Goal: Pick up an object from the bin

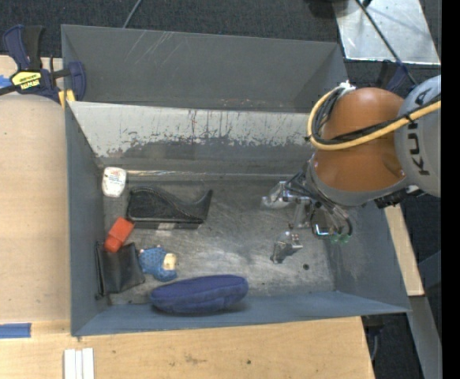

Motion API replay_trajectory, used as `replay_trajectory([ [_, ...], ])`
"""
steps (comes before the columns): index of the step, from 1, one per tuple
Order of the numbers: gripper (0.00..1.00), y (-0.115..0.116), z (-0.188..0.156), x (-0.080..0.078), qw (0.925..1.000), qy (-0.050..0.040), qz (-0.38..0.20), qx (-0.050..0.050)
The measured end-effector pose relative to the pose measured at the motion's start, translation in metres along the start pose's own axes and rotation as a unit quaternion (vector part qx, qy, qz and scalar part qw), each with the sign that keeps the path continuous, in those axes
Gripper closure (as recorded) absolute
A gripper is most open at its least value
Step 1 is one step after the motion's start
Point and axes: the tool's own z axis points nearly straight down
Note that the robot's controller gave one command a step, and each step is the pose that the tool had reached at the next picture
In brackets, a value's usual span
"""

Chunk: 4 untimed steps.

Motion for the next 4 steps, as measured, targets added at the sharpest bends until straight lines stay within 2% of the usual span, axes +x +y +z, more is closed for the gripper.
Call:
replay_trajectory([
  [1, 0.00, 0.037, -0.019, -0.075, 0.9933, -0.0065, 0.115, -0.001],
  [2, 0.00, 0.097, 0.080, -0.079, 0.9952, -0.0054, -0.098, 0.001],
  [3, 1.00, 0.098, 0.077, -0.082, 0.9951, -0.0139, -0.098, 0.000],
  [4, 1.00, 0.085, -0.047, -0.070, 0.9667, -0.0023, -0.256, 0.002],
])
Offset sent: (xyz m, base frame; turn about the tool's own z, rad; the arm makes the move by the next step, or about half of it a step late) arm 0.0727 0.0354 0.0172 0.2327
